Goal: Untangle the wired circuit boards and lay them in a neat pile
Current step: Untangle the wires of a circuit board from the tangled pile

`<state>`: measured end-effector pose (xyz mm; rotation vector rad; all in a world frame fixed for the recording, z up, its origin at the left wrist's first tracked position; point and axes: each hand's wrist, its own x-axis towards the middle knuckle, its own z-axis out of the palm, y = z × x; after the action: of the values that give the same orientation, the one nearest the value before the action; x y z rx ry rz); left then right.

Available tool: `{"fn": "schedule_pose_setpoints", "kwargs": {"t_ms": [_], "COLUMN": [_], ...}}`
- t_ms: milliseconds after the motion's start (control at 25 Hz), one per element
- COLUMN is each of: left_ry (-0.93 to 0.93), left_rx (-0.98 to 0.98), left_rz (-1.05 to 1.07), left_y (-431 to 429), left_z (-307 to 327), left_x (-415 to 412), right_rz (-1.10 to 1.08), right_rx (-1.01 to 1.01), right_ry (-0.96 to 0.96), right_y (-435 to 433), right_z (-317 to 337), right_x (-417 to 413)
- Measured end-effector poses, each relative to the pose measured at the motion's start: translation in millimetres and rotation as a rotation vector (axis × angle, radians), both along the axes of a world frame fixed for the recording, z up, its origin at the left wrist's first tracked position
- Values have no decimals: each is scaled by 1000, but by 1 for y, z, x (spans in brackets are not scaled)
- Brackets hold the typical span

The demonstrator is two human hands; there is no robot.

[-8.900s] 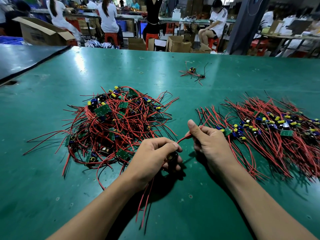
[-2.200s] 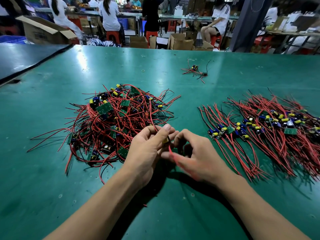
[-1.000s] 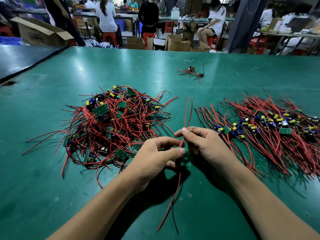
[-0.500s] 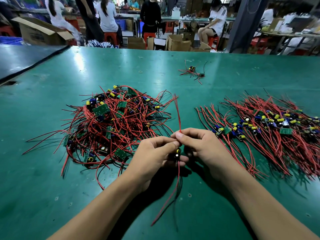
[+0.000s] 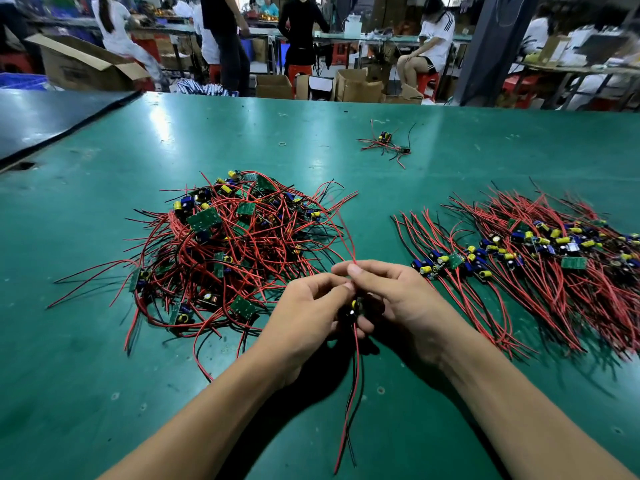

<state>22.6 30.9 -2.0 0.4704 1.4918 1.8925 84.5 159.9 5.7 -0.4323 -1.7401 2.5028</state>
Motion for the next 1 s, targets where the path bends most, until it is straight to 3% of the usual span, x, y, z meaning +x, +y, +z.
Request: {"fn": "schedule_pose_setpoints", "kwargs": {"t_ms": [200, 400, 440, 520, 600, 680, 1000], "left_ry": [118, 155, 150, 137, 132, 126, 180], "left_rx": [-19, -73, -78, -84, -82, -73, -56], "left_rz": [18, 19, 12, -23, -58, -66, -21], "left_y": [1, 3, 2, 1, 0, 0, 2], "left_z": [-3, -3, -2, -1, 0, 0, -4], "left_x": [1, 3, 3, 3, 2, 2, 3], "right_rz": [-17, -200, -260, -328, -294, -225, -2], "right_rx": [158, 387, 361, 125, -83, -137, 255], "right_ry": [9, -34, -48, -37, -17, -15, -14], "right_y": [-3, -1, 2, 6, 9, 11, -7], "right_z": [-4, -6, -6, -4, -3, -3, -5], "right_x": [2, -7, -9, -12, -12, -12, -2]}}
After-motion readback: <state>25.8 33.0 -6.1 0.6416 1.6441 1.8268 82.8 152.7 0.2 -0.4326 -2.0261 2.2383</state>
